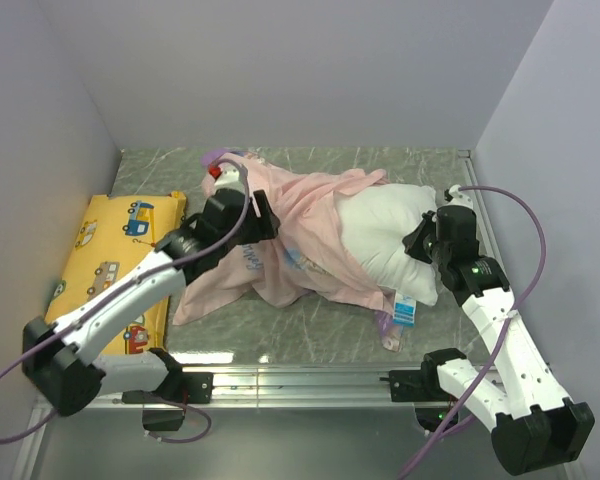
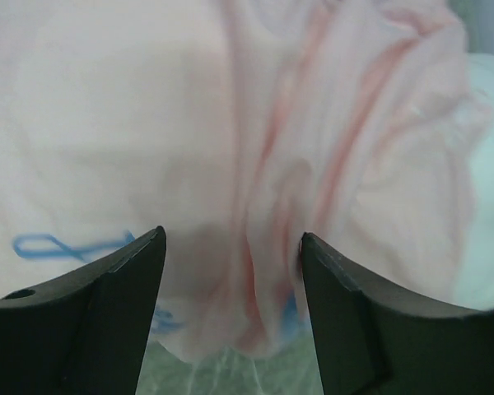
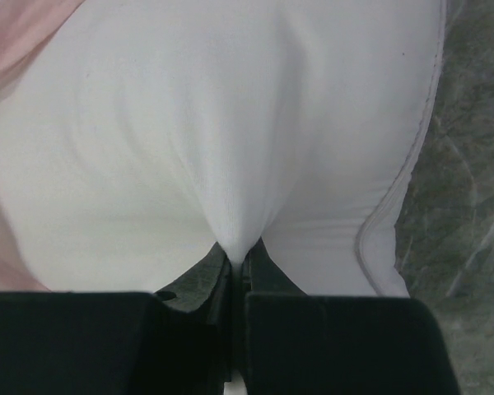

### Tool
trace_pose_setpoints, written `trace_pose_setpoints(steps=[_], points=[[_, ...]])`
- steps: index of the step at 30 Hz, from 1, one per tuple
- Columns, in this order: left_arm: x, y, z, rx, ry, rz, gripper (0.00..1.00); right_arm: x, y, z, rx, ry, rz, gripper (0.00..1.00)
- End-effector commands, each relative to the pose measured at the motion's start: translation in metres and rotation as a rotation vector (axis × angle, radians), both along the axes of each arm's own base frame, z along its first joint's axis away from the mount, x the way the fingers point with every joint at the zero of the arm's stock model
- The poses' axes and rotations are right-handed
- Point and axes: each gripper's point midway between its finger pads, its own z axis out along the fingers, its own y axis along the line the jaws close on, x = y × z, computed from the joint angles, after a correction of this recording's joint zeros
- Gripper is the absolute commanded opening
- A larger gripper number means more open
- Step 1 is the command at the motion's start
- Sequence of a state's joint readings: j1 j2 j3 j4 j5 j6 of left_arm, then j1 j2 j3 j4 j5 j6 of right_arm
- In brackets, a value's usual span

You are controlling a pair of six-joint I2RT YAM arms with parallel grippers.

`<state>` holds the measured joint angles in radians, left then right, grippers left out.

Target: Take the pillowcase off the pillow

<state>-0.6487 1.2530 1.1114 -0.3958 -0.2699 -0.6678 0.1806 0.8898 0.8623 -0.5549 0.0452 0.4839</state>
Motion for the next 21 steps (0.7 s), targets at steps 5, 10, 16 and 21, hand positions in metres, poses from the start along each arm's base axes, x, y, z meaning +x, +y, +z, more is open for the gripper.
trace_pose_setpoints(steps=[5, 10, 16, 21], points=[[-0.061, -0.014, -0.031, -0.074, -0.006, -0.030, 0.75, 0.006, -0.012, 0.025, -0.049, -0.088, -0.034, 0.00], [-0.081, -0.029, -0.079, -0.079, 0.036, -0.073, 0.77, 0.007, -0.008, 0.027, -0.047, -0.091, -0.027, 0.00], [-0.068, -0.033, -0.112, -0.052, 0.013, -0.021, 0.78, 0.008, -0.006, 0.024, -0.055, -0.079, -0.029, 0.00], [-0.053, -0.004, -0.119, 0.048, 0.033, 0.134, 0.24, 0.011, -0.017, 0.028, -0.096, -0.072, -0.070, 0.00]])
